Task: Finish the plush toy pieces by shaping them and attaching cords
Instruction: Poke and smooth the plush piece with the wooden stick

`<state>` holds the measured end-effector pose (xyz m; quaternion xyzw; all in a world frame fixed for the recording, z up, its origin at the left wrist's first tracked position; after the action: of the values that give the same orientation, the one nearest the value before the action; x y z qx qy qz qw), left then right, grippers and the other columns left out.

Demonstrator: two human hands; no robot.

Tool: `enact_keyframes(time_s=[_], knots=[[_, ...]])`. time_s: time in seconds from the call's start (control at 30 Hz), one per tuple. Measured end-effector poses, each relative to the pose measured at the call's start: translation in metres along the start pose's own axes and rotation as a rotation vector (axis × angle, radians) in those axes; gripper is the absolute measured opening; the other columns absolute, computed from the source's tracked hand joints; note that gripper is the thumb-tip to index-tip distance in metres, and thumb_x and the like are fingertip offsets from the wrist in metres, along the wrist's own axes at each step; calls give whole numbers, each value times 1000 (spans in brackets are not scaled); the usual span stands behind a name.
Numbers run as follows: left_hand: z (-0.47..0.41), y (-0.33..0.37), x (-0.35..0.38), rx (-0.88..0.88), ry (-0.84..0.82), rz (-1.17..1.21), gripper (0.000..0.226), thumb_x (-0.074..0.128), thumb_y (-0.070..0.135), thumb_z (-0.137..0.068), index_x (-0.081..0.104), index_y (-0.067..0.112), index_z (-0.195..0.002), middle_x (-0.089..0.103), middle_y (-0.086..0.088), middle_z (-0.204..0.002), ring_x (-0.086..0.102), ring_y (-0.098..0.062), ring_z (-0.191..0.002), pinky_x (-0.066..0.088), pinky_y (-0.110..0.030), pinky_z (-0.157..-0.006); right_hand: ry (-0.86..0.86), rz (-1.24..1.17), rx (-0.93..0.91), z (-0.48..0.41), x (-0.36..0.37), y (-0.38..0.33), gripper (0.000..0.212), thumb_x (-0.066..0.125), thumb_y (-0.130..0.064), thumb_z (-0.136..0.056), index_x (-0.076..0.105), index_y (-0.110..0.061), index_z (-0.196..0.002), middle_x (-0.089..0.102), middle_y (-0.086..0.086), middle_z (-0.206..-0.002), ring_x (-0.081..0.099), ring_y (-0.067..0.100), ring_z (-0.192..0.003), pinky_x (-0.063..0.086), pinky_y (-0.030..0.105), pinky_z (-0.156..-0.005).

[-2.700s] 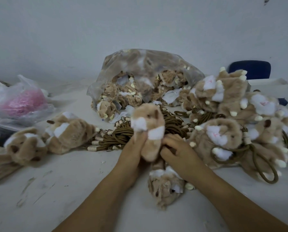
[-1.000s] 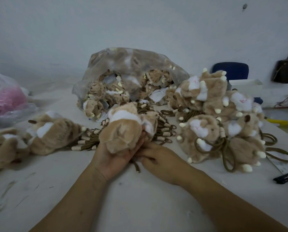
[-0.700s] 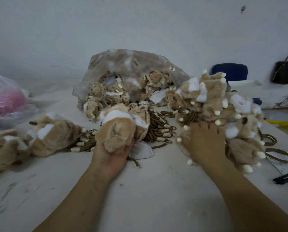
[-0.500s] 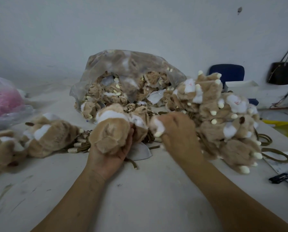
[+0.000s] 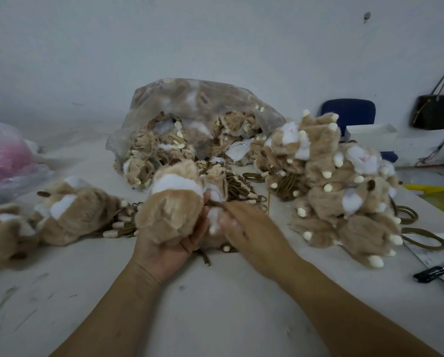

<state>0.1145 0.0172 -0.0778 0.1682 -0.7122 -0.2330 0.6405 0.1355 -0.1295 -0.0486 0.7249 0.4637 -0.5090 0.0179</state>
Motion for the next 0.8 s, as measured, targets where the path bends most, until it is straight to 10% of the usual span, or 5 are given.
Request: enact_keyframes(time_s=[0.1, 0.3, 0.4, 0.8], knots=[[-1, -2, -2, 19, 46, -39, 73, 100, 21, -35, 77, 7, -103, 69, -18, -121, 71, -34, -101, 61, -46, -77, 314, 43, 211, 2, -39, 40, 42, 34, -38, -99, 65, -11, -104, 61, 9, -104, 50, 21, -103, 38, 34, -86], [-6, -4, 5, 44, 33, -132, 46, 68, 30, -87, 63, 4, -125, 60, -17, -132, 58, -29, -122, 46, -39, -104, -124, 432, 351, 6, -2, 71, 34, 42, -34, -96, 56, -22, -125, 55, 5, -124, 46, 26, -114, 36, 32, -90], [-8, 4, -6, 110, 130, -91, 46, 42, 33, -101, 54, 9, -137, 59, -13, -138, 56, -26, -129, 51, -35, -100, -61, 402, 448, 3, -10, 72, 26, 50, -37, -93, 58, -15, -105, 52, 8, -112, 46, 27, -109, 38, 34, -84], [-4, 8, -22, 154, 248, -33, 36, 50, 34, -93, 65, 14, -119, 70, -9, -113, 69, -22, -93, 60, -29, -66, -321, 339, 715, 14, -18, 86, 32, 60, -35, -85, 37, -12, -86, 47, 1, -84, 53, 21, -83, 34, 28, -56]])
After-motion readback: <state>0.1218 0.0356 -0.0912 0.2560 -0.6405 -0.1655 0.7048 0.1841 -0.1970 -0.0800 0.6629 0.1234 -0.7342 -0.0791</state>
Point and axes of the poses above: each hand's wrist, its own z-axis away from the middle knuckle, its own x-axis out of the palm, y = z × x, the point moved 7 cm from there along -z, towards the middle knuckle
